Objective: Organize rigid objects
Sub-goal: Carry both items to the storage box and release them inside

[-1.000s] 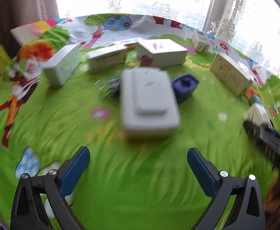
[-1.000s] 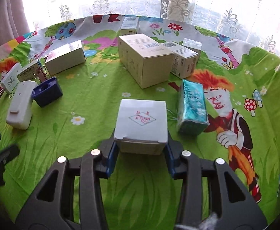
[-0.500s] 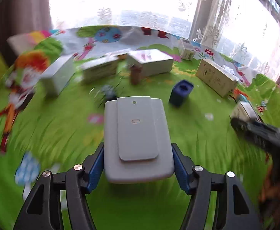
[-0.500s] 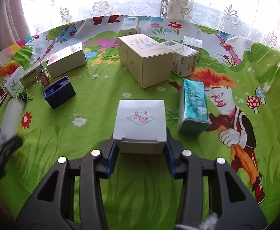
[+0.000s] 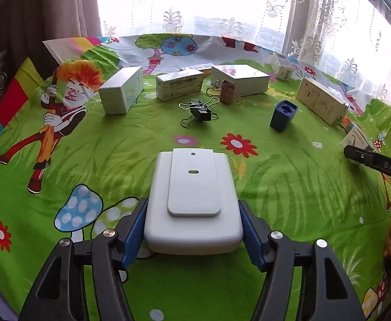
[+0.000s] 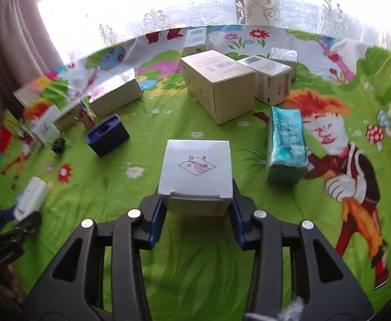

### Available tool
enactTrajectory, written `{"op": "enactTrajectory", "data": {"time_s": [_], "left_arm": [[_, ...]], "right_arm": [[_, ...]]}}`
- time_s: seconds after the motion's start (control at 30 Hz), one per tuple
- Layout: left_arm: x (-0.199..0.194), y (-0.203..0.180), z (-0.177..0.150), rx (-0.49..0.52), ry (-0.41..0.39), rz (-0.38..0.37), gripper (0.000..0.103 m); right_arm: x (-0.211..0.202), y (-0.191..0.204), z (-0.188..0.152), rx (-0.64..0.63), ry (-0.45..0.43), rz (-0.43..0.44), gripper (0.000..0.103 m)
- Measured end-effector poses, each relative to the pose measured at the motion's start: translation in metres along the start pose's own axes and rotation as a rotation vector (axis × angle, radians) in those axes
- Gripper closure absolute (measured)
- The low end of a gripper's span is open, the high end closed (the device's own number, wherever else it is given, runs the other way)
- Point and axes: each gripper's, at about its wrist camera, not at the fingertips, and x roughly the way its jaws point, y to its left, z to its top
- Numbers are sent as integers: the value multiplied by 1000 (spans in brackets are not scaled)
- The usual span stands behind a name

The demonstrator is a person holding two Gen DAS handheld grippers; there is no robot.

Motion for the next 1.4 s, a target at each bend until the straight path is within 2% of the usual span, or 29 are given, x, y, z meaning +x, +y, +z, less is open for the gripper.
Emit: {"op": "enactTrajectory", "data": {"time_s": [0.17, 0.27, 0.53, 0.6, 0.73, 0.83, 1.1, 1.3, 1.4], "left_arm": [[-1, 1, 0, -3, -2, -6, 38], [0, 1, 0, -2, -2, -6, 38], [1, -4, 0, 17, 4, 20, 38], [1, -4, 0, 14, 3, 19, 39], [-3, 3, -1, -16, -2, -17, 39], [-18, 11, -12, -41, 9, -20, 39], [-101, 53, -42, -58, -18, -38, 39], [-131, 103, -74, -129, 2, 20, 39], [-144, 128, -90, -176, 2, 65, 39]], "right_arm": [[-16, 18, -22, -27, 1, 4, 57], [-26, 40, -40, -94, 8, -7, 57], [-42, 75, -72, -139, -2, -49, 57], [-44, 80, -74, -167, -16, -68, 57], [-40, 73, -71, -139, 7, -59, 57], [-39, 74, -71, -144, 8, -68, 57], [-38, 80, -72, -179, 16, -109, 57], [-40, 90, -75, -140, 32, -85, 57], [-40, 104, -75, -123, 62, -30, 57]]}}
